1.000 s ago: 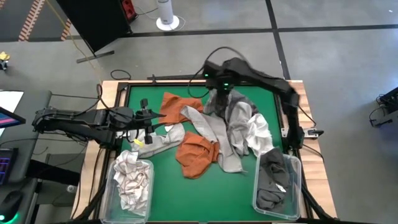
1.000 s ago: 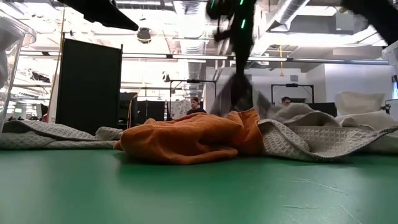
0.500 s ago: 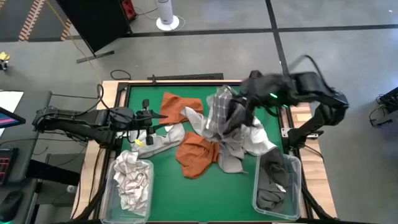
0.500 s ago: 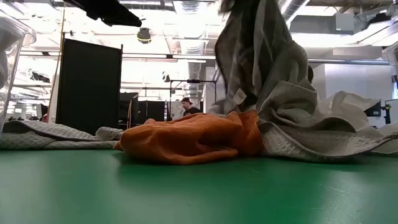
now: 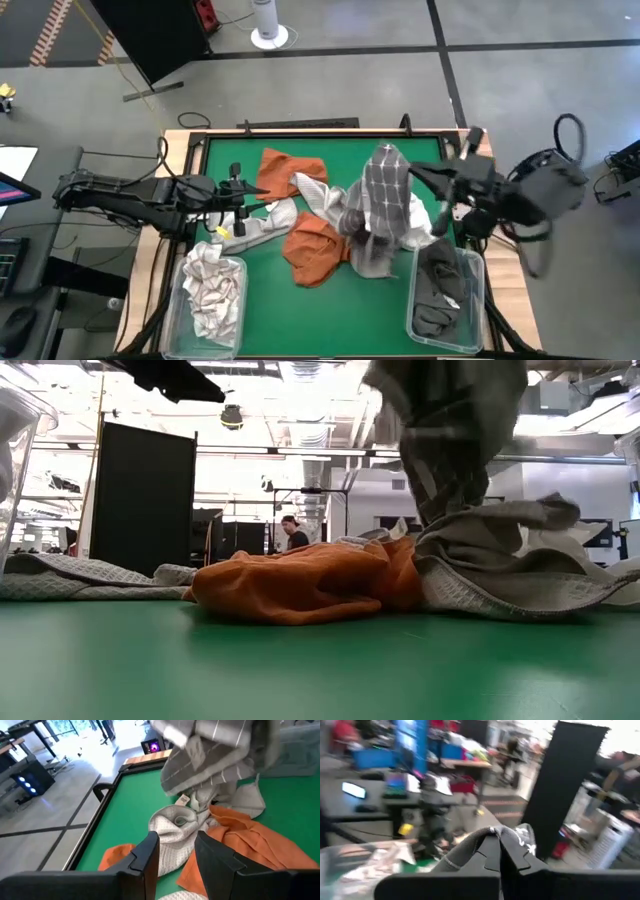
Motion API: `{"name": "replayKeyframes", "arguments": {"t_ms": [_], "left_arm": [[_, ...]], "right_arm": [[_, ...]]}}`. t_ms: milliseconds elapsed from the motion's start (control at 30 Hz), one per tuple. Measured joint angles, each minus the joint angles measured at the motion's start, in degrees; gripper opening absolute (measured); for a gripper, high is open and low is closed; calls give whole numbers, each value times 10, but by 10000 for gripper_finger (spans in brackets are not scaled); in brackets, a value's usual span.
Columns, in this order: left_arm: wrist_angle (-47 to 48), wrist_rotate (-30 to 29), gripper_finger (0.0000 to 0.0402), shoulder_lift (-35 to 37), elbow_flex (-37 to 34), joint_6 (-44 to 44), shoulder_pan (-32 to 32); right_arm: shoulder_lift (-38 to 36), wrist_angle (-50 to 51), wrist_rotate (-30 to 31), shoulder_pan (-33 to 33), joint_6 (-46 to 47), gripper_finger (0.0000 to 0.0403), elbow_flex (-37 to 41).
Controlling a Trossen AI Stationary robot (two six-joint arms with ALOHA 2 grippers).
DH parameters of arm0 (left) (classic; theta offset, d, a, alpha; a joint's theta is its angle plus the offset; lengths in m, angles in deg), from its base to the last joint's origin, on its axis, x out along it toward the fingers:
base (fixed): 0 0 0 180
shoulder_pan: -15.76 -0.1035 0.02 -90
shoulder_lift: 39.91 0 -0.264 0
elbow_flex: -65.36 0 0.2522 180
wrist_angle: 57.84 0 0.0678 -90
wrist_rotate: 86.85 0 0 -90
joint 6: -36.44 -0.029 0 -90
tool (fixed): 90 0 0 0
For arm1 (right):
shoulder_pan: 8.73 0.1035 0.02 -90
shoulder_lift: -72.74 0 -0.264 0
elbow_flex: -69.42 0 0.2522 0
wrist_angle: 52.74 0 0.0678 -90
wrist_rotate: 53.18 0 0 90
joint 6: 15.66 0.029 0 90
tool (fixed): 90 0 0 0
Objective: Sort towels by color in basket
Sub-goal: Put the gray squared towel into the right transparent bin
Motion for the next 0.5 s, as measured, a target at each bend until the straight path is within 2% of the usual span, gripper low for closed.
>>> {"name": "replayKeyframes", "arguments": {"t_ms": [100,200,267,367,500], "left_arm": [[14,0,116,0,0,4,0],[18,0,116,0,0,4,0],[18,0,116,0,0,6,0],[20,0,116,0,0,8,0],[20,0,116,0,0,6,0]], "right_arm": [[-1,-8,-26,46,-18,15,-10],[-1,11,-68,90,7,15,-27],[-1,27,-70,121,37,15,-37],[-1,84,-70,163,119,15,-48],[-1,191,-70,197,278,16,-56]]}}
